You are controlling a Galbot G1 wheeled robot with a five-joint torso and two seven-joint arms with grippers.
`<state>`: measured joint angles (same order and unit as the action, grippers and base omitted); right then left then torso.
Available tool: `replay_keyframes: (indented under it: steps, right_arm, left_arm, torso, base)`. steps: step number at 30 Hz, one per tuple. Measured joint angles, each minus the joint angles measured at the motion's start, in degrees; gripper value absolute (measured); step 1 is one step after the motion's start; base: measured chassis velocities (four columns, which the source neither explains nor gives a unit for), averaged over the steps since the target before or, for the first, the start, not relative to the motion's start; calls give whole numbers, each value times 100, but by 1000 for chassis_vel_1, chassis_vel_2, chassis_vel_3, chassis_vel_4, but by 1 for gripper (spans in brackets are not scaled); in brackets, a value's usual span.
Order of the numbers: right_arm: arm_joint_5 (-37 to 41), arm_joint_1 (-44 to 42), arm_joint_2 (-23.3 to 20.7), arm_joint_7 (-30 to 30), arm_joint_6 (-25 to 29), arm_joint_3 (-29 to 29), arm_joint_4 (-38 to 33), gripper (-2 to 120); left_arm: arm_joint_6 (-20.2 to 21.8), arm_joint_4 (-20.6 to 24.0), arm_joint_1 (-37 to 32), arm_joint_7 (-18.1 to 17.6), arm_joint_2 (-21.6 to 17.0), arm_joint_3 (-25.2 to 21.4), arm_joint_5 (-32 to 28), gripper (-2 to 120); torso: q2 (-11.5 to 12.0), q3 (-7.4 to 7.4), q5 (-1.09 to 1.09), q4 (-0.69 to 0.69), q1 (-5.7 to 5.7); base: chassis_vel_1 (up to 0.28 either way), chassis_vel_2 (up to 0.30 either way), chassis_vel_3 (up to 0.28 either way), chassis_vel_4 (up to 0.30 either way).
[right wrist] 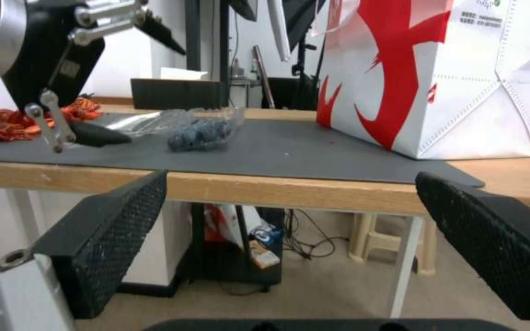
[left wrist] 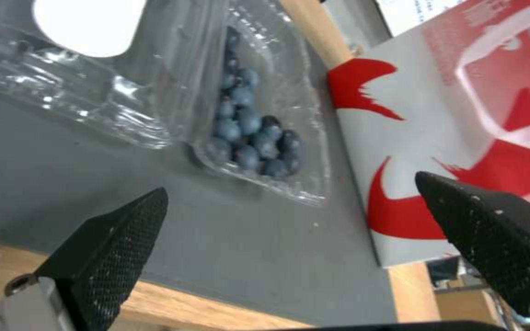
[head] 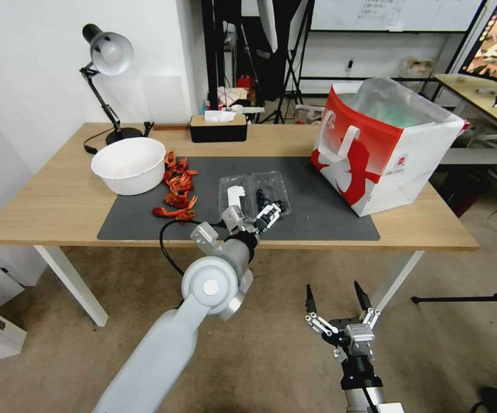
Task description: Close the takeout container lid, then place the container into the takeout bag.
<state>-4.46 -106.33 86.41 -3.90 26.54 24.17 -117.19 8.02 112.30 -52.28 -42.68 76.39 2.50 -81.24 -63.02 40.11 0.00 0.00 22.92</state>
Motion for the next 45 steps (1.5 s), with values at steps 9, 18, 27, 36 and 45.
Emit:
replay_keyframes:
  steps: [9, 18, 27, 36, 45]
  right_arm:
    - [-13, 31, 28, -13, 19, 14, 140, 100]
    - [-17, 41, 31, -16, 20, 15, 158, 100]
    - [-30, 26, 28, -19, 29, 16, 158, 100]
    - [-52, 3, 37, -22, 59, 9, 158, 100]
    - [-73, -26, 34, -23, 114, 1, 189, 100]
  left_arm:
    - [-155, -221, 137, -167, 43, -71, -30, 100]
    - [-179, -274, 174, -164, 50, -119, -115, 100]
    - [-180, -355, 269, -168, 61, -161, -211, 100]
    - [-183, -381, 232, -182, 84, -160, -224, 100]
    - [-247, -489, 267, -158, 134, -172, -226, 100]
  torso:
    - [0, 0, 0, 0, 0]
    - [0, 0, 0, 0, 0]
    - [-1, 0, 0, 0, 0]
    - [-1, 0, 0, 0, 0]
    - [-1, 0, 0, 0, 0]
  base:
    - [0, 0, 0, 0]
    - [0, 0, 0, 0]
    - [0, 0, 0, 0]
    - [0, 0, 0, 0]
    - [0, 0, 0, 0]
